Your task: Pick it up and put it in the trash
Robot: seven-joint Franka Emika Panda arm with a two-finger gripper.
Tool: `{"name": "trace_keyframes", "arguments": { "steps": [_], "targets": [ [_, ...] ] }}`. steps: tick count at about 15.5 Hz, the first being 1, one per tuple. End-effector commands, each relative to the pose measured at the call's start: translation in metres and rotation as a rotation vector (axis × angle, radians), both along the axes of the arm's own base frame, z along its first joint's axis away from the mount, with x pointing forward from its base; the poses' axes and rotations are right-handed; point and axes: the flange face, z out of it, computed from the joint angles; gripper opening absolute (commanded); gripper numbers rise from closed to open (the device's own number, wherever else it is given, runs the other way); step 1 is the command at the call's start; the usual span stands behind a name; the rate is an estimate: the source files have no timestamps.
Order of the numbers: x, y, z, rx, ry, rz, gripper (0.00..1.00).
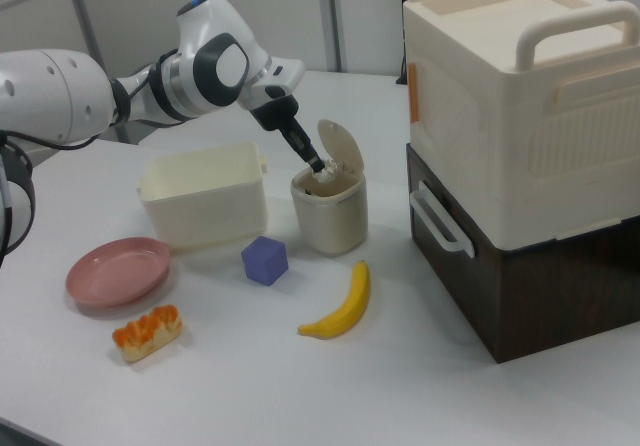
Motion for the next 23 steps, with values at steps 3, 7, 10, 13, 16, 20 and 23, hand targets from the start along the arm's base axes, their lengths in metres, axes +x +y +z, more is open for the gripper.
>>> {"name": "trace_keyframes", "arguments": {
  "steps": [3, 7, 10, 13, 16, 20, 23],
  "targets": [
    [0.006, 0.006, -0.004, -0.025, -0.019, -0.003, 0.50],
    [0.006, 0.006, -0.006, -0.030, -0.013, 0.002, 0.54],
    [0.004, 0.003, -0.002, -0.051, 0.009, 0.052, 0.53],
    [-0.010, 0.010, 0.001, -0.080, 0.095, 0.217, 0.54],
    [-0.029, 0.010, 0.014, -0.104, 0.165, 0.318, 0.66],
    [-0.044, -0.001, 0.038, -0.091, 0.204, 0.384, 0.84],
    [-0.068, -0.019, 0.070, -0.044, 0.280, 0.496, 1.00]
  ]
}}
